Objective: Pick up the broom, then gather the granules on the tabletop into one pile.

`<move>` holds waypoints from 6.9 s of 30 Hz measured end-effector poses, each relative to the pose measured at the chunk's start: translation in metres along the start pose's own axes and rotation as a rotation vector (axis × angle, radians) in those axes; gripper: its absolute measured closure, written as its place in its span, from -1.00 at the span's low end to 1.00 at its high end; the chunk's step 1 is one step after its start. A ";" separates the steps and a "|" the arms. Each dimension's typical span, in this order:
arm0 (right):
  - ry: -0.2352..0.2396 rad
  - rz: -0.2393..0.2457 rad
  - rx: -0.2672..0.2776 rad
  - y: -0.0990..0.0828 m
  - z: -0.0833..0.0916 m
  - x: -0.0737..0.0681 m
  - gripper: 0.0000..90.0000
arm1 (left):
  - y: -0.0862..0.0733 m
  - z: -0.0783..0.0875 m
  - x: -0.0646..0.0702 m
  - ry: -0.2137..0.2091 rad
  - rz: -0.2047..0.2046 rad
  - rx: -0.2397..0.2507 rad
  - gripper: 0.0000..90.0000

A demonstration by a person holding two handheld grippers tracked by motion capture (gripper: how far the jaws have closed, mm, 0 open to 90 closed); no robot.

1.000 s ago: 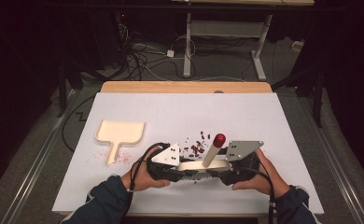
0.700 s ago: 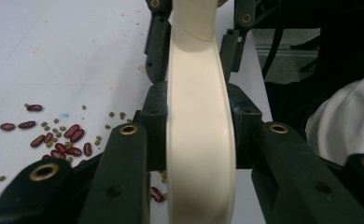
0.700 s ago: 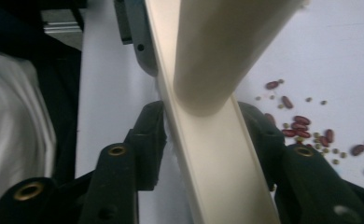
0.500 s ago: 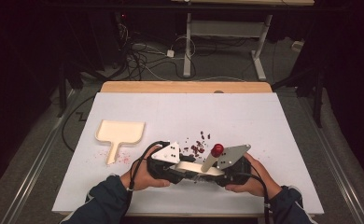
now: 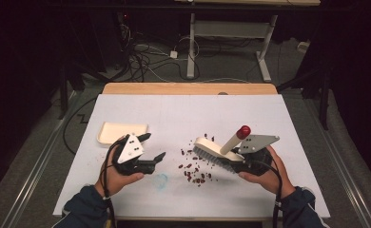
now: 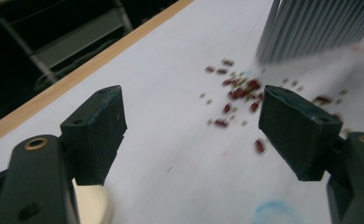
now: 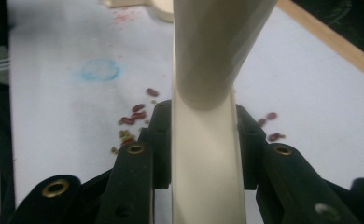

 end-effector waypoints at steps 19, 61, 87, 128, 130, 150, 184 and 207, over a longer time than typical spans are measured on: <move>-0.179 -0.081 0.007 -0.007 0.017 0.026 0.50 | -0.072 0.042 -0.016 0.168 0.052 -0.107 -0.51; -0.425 -0.052 -0.207 -0.006 -0.065 0.100 0.50 | -0.075 0.026 -0.011 0.093 0.004 -0.166 -0.55; -0.188 0.125 -0.209 0.021 -0.093 0.022 0.50 | -0.077 0.034 -0.009 0.086 -0.017 -0.191 -0.55; 0.204 -0.040 -0.115 0.010 -0.083 -0.012 0.49 | -0.077 0.035 -0.015 0.087 0.017 -0.166 -0.55; 0.200 -0.043 -0.117 0.012 -0.083 -0.008 0.49 | -0.077 0.034 -0.015 0.087 0.013 -0.173 -0.55; 0.162 0.009 -0.038 0.020 -0.037 -0.013 0.50 | -0.077 0.038 -0.015 0.084 0.036 -0.177 -0.55; 0.295 0.212 -0.035 -0.005 -0.040 0.041 0.50 | -0.075 0.028 -0.010 0.062 -0.029 -0.200 -0.56; -0.468 -0.338 -0.104 -0.024 -0.031 0.027 0.50 | -0.073 0.031 -0.010 0.075 -0.028 -0.193 -0.56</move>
Point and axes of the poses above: each handheld gripper's, and its own axes: z roughly backward along the jaws, y roughly out of its top, x roughly to its right, the point moved 1 cm from there along -z, roughly forward along the jaws, and after that the axes turned 13 degrees about y, right-handed, at the moved point
